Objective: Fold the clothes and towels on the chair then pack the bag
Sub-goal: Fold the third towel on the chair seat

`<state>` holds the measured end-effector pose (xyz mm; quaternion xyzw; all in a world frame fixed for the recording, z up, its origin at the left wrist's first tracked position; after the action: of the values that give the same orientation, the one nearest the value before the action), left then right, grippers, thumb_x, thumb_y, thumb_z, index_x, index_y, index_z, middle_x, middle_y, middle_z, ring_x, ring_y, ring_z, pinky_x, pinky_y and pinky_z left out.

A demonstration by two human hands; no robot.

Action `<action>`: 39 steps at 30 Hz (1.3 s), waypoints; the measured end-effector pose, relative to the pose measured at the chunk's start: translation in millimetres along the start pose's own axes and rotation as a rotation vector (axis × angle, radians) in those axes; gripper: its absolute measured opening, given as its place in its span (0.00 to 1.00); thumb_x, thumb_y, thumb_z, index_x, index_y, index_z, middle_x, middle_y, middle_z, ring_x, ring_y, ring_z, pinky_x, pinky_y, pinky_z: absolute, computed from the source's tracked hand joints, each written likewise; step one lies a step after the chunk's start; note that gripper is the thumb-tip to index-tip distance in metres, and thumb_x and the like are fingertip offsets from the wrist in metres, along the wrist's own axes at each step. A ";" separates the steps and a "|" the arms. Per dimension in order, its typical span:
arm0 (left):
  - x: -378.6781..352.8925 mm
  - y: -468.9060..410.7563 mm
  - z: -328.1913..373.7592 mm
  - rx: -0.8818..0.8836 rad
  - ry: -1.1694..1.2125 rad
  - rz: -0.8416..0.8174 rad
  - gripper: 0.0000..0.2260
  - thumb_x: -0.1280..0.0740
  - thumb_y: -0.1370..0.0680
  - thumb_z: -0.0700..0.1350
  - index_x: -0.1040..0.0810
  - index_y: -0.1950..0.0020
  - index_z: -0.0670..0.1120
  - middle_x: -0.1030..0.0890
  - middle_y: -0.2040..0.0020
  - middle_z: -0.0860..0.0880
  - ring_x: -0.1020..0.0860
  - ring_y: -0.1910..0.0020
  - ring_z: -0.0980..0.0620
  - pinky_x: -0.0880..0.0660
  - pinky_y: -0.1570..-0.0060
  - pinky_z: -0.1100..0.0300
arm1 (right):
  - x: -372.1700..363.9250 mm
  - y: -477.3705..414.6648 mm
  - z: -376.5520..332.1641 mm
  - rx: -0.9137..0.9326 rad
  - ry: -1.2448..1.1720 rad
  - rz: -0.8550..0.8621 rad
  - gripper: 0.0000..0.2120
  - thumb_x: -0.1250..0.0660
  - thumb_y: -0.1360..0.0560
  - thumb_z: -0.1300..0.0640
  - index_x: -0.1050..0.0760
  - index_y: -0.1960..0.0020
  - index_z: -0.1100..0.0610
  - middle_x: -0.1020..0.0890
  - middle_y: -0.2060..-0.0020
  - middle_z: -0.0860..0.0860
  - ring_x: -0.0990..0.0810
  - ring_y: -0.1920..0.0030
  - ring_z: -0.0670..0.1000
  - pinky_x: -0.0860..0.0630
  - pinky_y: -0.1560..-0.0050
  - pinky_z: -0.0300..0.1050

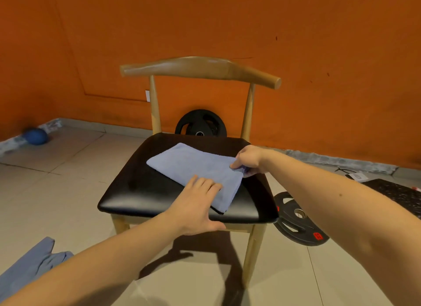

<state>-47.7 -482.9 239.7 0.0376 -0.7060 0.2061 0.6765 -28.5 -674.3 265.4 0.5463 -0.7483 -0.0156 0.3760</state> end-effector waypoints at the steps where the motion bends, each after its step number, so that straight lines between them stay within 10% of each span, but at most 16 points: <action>1: 0.8 5.2 2.5 -0.011 -0.026 0.014 0.41 0.34 0.31 0.75 0.33 0.27 0.50 0.28 0.35 0.52 0.31 0.37 0.49 0.38 0.26 0.48 | -5.5 10.1 8.2 -0.050 -0.055 -0.036 0.04 0.30 0.21 0.65 0.24 0.54 0.62 0.22 0.62 0.57 0.21 0.63 0.53 0.22 0.64 0.42; 7: 1.7 29.1 17.4 -0.022 -0.142 0.090 0.21 0.22 0.31 0.53 0.24 0.44 0.49 0.24 0.49 0.50 0.28 0.51 0.48 0.29 0.49 0.56 | -46.6 70.6 50.3 -0.258 -0.300 -0.193 0.07 0.34 0.18 0.63 0.23 0.42 0.64 0.14 0.57 0.58 0.14 0.56 0.53 0.22 0.65 0.36; 17: 18.6 81.5 30.6 -0.038 0.138 0.015 0.15 0.38 0.17 0.54 0.27 0.31 0.52 0.26 0.37 0.54 0.29 0.41 0.55 0.26 0.43 0.60 | -71.3 127.1 91.7 -0.220 -0.271 -0.169 0.14 0.30 0.20 0.56 0.21 0.39 0.64 0.13 0.51 0.58 0.13 0.58 0.52 0.21 0.66 0.36; 23: 29.1 80.8 20.1 0.144 0.333 0.057 0.09 0.39 0.16 0.53 0.26 0.37 0.55 0.25 0.44 0.56 0.27 0.47 0.57 0.24 0.43 0.57 | -46.3 148.3 75.1 0.210 0.096 0.210 0.09 0.41 0.16 0.59 0.28 0.37 0.55 0.18 0.47 0.54 0.15 0.55 0.51 0.18 0.61 0.40; 28: 32.1 75.4 10.7 0.306 0.519 0.085 0.10 0.40 0.15 0.54 0.26 0.36 0.54 0.23 0.42 0.55 0.24 0.44 0.55 0.27 0.42 0.61 | -64.7 163.2 74.4 0.503 0.342 0.057 0.38 0.27 0.25 0.66 0.39 0.22 0.47 0.33 0.27 0.44 0.31 0.29 0.45 0.26 0.36 0.36; 34: 36.3 70.5 1.2 0.349 0.646 0.107 0.08 0.40 0.15 0.53 0.25 0.43 0.53 0.20 0.49 0.53 0.22 0.51 0.54 0.21 0.46 0.49 | -45.4 159.1 51.1 0.611 0.256 0.297 0.10 0.29 0.21 0.54 0.17 0.40 0.47 0.23 0.34 0.42 0.26 0.34 0.42 0.25 0.37 0.39; 39: 56.7 66.9 -24.2 0.431 0.808 0.263 0.07 0.37 0.17 0.55 0.26 0.47 0.52 0.20 0.55 0.50 0.23 0.58 0.48 0.23 0.56 0.48 | -28.0 140.7 24.5 0.565 -0.010 0.268 0.06 0.32 0.19 0.57 0.16 0.47 0.55 0.14 0.53 0.51 0.18 0.53 0.45 0.23 0.52 0.39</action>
<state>-51.8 -400.8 278.7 0.0041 -0.3264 0.4299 0.8418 -152.7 -603.8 293.7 0.5258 -0.7902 0.2398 0.2042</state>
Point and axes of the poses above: each hand's wrist, its own y-axis away from the middle knuckle, its own x-axis out of the back of the hand, z = x × y, the point moved 9 cm from there along -y, towards the middle knuckle
